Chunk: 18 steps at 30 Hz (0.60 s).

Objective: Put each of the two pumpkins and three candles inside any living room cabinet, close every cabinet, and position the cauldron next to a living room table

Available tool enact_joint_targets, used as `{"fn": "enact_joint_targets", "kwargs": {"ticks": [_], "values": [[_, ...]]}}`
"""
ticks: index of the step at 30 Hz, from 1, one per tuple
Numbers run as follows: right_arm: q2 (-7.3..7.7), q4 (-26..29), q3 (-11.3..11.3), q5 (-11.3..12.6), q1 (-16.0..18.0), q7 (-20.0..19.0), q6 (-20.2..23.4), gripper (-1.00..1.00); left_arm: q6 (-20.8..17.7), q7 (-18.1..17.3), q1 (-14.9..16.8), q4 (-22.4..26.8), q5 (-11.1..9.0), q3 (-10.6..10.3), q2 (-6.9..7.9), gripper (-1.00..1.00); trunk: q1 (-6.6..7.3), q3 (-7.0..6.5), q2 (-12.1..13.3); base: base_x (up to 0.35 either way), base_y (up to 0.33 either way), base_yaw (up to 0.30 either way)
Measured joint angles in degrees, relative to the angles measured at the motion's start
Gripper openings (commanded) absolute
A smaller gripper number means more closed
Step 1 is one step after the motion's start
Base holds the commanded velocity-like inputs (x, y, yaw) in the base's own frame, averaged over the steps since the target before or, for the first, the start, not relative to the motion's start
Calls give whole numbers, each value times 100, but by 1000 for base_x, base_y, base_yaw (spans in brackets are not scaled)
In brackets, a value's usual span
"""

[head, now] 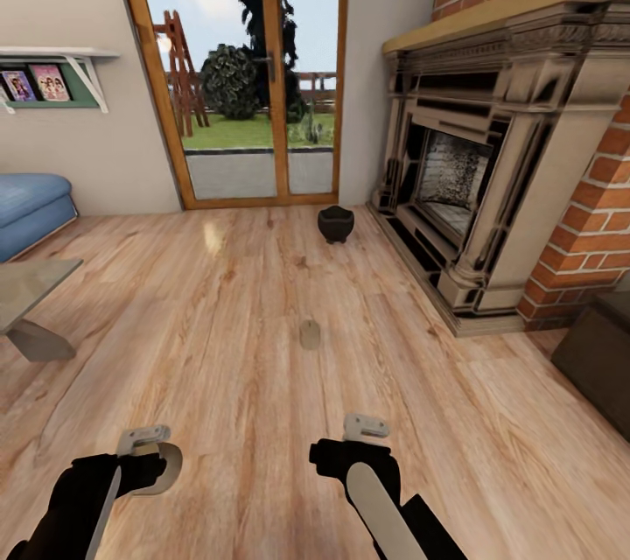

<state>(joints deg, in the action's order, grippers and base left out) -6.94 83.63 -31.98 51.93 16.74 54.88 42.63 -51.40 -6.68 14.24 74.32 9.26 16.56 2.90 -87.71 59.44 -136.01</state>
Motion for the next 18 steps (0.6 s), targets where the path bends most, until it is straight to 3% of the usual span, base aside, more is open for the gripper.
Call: {"fn": "enact_joint_targets", "kwargs": {"ticks": [4,11,18], "values": [[0,1,-9,-7,3,30,0,100,5,0,0,-4,-12,-3,0,-100,0,0,0,249,5,61],[-6,-3,-10,-6,2,48,0,100,15,4,0,-19,-1,-3,0,-100,0,0,0,317,1,210],[0,-4,-10,-7,2,49,-1,100,24,9,0,-134,87,3,0,-100,0,0,0,330,0,28]]}}
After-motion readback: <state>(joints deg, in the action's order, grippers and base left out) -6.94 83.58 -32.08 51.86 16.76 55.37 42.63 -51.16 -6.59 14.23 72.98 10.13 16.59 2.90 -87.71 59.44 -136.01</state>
